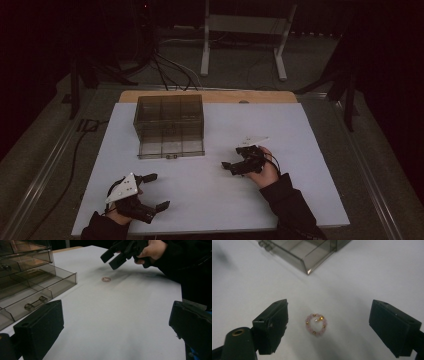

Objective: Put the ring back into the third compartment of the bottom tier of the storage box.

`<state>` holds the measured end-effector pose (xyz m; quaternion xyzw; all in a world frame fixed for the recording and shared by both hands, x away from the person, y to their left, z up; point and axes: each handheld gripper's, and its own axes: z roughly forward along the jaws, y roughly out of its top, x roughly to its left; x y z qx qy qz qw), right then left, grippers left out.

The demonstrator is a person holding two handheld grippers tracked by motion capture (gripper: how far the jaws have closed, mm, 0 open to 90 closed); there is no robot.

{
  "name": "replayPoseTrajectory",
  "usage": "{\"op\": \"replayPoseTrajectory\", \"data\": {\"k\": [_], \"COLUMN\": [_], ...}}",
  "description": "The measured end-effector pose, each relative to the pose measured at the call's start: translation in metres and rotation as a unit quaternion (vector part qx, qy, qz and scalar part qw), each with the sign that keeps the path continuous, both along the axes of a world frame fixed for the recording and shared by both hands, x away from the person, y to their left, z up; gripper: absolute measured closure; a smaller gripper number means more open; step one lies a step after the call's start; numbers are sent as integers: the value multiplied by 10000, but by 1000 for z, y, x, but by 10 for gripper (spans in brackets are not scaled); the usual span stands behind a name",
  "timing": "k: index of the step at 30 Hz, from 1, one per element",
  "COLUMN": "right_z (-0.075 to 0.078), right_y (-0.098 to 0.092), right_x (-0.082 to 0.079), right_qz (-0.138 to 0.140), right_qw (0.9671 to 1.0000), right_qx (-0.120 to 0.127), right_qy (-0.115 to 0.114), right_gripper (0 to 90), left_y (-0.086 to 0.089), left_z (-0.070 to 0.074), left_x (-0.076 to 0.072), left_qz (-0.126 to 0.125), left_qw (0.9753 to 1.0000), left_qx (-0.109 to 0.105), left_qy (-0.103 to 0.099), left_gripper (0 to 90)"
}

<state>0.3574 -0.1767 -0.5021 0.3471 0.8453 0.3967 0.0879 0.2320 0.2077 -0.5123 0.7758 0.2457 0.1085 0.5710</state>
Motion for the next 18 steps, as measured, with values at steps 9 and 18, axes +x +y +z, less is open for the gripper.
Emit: {"op": "replayPoseTrajectory", "data": {"k": [9, 18], "right_z": [-8, -12], "right_y": [4, 8], "right_x": [-1, 0], "right_qz": [16, 56], "right_qw": [9992, 9985], "right_qx": [-388, -516], "right_qy": [57, 148], "right_gripper": [452, 636], "left_y": [0, 0], "left_z": [0, 0], "left_x": [0, 0], "left_qz": [6, 3], "left_qw": [10000, 10000], "left_qx": [11, 16], "left_qy": [-4, -1], "left_gripper": [6, 6]}}
